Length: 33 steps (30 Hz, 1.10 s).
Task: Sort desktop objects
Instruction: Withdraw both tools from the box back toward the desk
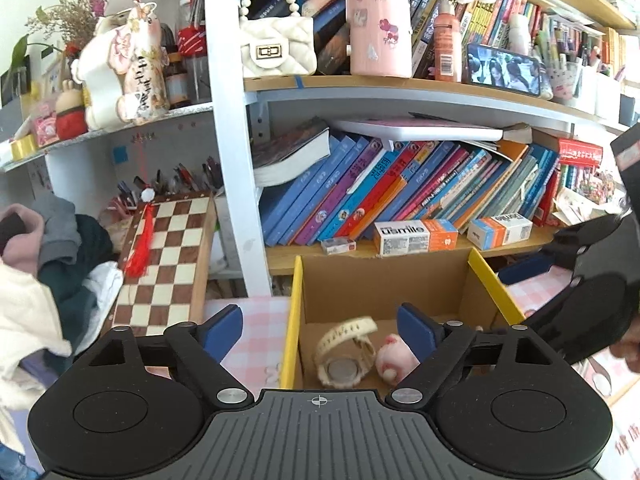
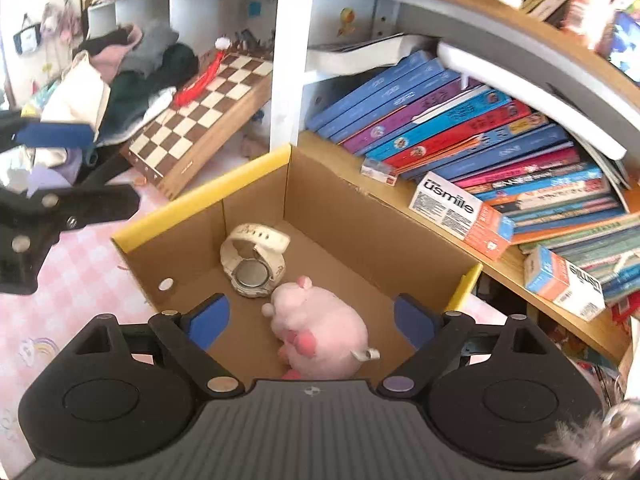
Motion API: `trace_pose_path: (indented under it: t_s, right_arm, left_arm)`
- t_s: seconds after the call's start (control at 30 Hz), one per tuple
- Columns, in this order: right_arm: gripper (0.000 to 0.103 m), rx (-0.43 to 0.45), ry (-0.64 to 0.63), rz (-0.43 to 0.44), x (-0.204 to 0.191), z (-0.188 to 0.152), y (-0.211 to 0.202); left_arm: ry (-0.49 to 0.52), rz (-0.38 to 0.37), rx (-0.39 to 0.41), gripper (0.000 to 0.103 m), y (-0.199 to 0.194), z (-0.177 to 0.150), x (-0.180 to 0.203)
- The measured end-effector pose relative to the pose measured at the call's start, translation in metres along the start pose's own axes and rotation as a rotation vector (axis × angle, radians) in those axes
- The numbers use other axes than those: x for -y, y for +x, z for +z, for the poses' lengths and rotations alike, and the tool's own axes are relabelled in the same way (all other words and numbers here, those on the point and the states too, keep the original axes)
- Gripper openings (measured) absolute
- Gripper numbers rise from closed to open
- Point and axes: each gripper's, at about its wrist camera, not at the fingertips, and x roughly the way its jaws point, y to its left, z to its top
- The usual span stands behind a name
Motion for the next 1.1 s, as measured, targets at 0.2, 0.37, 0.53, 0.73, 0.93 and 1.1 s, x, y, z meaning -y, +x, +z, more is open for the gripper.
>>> trace_pose_path:
  t_s: [0.2, 0.37, 0.53, 0.73, 0.93, 1.1]
  right_arm:
    - [0.09, 0.012, 0.042, -0.02, -0.018, -0.017, -0.032]
    - [0.09, 0.014, 0.1, -0.056, -0.033, -0.039, -0.055]
    - [0.09, 0.029, 0.157, -0.114, -0.051, -0.066, -0.076]
    - [0.091, 0.063, 0.241, -0.192, -0.076, -0.101, -0.097]
    - [0.091, 0.04, 0.327, -0.206, -0.099, -0.129, -0.104]
    - [0.091, 0.034, 0.343, -0.217, -0.117, -0.143, -0.109]
  left_arm:
    - [-0.014, -0.015, -0.013, 0.087, -0.025, -0.019, -0.005]
    - [-0.012, -0.033, -0.021, 0.087, -0.046, -0.036, -0.007]
    - [-0.004, -0.045, -0.034, 0.087, -0.066, -0.054, -0.009]
    - [-0.029, -0.036, -0.04, 0.091, -0.087, -0.077, -0.012]
    - [-0.025, -0.071, -0.047, 0.091, -0.103, -0.094, -0.01]
    - [-0.009, -0.096, -0.053, 0.091, -0.113, -0.108, -0.008]
